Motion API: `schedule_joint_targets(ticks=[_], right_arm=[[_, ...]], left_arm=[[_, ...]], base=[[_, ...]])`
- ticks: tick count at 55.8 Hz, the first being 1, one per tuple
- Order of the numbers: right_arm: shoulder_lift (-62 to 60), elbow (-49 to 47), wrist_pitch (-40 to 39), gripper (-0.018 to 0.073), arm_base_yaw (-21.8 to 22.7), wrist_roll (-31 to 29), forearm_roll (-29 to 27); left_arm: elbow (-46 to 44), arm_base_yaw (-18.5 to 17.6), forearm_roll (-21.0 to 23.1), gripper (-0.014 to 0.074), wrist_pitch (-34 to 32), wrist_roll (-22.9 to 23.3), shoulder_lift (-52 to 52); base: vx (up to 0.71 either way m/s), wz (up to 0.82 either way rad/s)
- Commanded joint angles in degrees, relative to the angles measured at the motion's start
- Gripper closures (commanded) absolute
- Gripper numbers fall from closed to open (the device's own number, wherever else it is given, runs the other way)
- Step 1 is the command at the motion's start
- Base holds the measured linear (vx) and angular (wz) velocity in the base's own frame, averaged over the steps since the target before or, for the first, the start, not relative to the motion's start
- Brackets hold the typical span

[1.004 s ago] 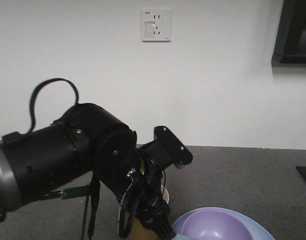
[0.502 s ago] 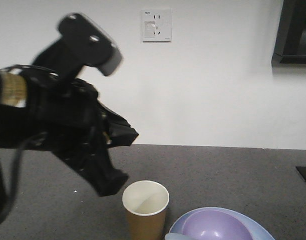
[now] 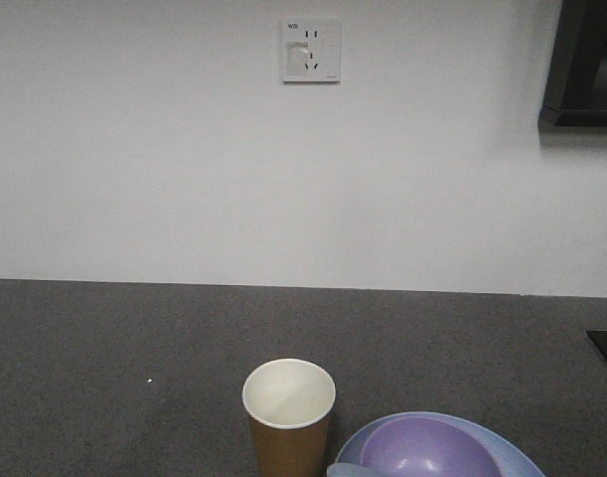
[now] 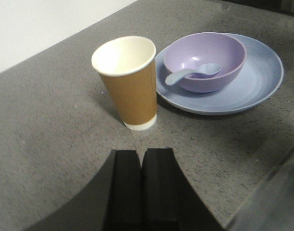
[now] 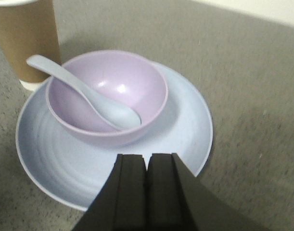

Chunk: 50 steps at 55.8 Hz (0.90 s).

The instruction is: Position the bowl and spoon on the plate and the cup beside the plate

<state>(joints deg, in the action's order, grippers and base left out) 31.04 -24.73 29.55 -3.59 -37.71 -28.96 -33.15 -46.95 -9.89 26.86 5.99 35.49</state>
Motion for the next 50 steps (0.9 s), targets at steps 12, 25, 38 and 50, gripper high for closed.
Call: schedule_joint_targets(ticks=[12,25,38,50], right_arm=[[-7.9,-1.7,-6.1,0.0568,0.0,-5.4,-6.0],[-8.1,-1.7,-6.0,0.0568,0.0,-5.4,-6.0],[-8.1,-1.7,-6.0,0.0568,0.0,-5.4,-6.0],[-8.1,-1.7,-6.0,0.0568,0.0,-5.4,-6.0]], left_arm=[[4.1,-0.1,-0.1,0.06,-4.9,5.1,-8.5],[4.1,-0.1,0.2,0.06,-4.9,5.1,-8.5],[4.1,-0.1,0.2,0.06,-4.9,5.1,-8.5],[4.3,-0.1,0.0,0.06,-5.2,5.0,-8.5]], base=[[0.0,0.0],[0.0,0.0],[0.0,0.0],[0.0,0.0]])
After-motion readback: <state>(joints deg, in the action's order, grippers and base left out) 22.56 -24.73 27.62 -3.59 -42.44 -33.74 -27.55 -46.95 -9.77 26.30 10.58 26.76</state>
